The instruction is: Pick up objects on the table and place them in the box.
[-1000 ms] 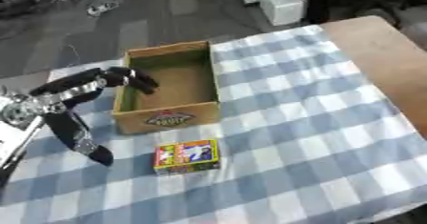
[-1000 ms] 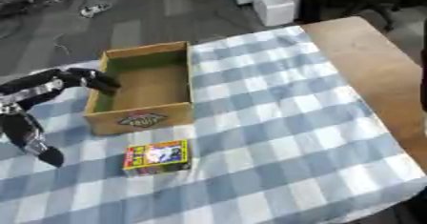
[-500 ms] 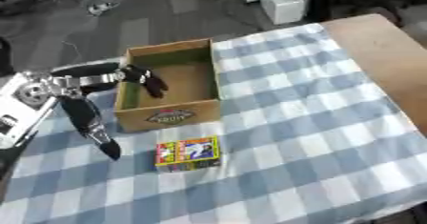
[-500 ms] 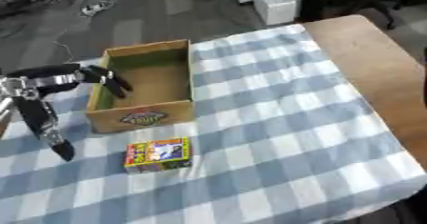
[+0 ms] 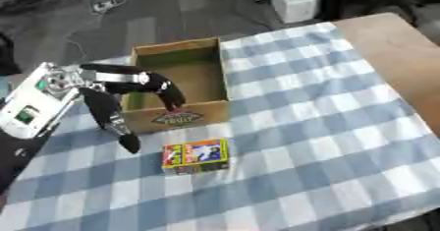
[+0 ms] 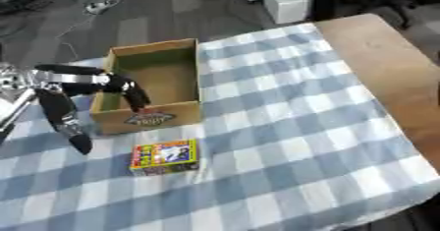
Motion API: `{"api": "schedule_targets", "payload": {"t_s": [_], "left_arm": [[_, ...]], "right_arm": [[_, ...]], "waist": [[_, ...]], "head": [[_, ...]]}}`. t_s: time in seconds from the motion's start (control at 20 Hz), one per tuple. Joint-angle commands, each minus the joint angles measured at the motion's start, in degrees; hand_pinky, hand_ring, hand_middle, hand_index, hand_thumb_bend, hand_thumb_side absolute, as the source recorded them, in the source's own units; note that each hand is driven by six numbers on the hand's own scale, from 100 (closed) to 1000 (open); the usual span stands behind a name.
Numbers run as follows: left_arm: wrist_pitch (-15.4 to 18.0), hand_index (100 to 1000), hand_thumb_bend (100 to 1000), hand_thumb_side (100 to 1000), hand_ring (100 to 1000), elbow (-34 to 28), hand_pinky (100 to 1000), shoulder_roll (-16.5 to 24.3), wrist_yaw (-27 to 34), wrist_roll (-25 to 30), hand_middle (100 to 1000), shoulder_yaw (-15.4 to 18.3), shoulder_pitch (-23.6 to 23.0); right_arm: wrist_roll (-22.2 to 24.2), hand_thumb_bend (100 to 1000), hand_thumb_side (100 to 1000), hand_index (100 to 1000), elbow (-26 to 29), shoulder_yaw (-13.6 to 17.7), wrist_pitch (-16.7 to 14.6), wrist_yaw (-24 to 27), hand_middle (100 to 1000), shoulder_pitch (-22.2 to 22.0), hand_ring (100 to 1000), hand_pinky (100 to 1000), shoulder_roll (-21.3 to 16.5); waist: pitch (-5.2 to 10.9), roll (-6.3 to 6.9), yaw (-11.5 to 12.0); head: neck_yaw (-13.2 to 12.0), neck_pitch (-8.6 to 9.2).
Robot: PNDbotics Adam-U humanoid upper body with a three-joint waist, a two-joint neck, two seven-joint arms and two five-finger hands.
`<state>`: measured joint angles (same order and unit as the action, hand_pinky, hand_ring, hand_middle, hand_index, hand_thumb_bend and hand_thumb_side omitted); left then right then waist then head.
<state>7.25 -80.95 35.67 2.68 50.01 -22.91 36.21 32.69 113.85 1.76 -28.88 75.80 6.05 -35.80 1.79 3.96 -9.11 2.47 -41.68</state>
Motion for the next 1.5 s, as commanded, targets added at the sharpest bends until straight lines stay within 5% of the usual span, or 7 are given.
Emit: {"api": "schedule_targets", "payload": {"t_s": [0.05,0.5,1.2,1.5], "left_arm": [[-0.5,798,904,523,764,-0.7,942,0.3,1.0,0.0,761,0.1,1.7],[-1.6,801,903,508,767,1.0,916,-1.0,0.6,1.8,777,-1.2,3.7],[-9.4,859,910,470,836,1.8,983,-3.0,-2.5,2.0,789,-2.9,4.5],[-10.8,859,1000,448,838,1.9,985,-3.5,-3.4,2.0,793,-3.4,4.6]], "right_arm": [[0.4,100,1000,578,0.7,0.3,-0.1,0.0,363,0.4,315,360,-1.2],[0.5,100,1000,578,0.7,0.3,0.0,0.6,364,0.6,317,361,-1.2],[0.4,100,1000,577,0.7,0.4,0.3,1.0,364,0.8,317,362,-1.3],[0.3,100,1000,577,0.7,0.4,0.4,1.2,364,0.9,318,363,-1.3]], "waist": [[0.68,-0.35,-0.1],[0.76,-0.32,-0.4],[0.86,-0.32,-0.8],[0.87,-0.3,-0.9]], "head": [[-0.4,0.28],[-0.6,0.07],[-0.7,0.13],[-0.8,0.04]]}}
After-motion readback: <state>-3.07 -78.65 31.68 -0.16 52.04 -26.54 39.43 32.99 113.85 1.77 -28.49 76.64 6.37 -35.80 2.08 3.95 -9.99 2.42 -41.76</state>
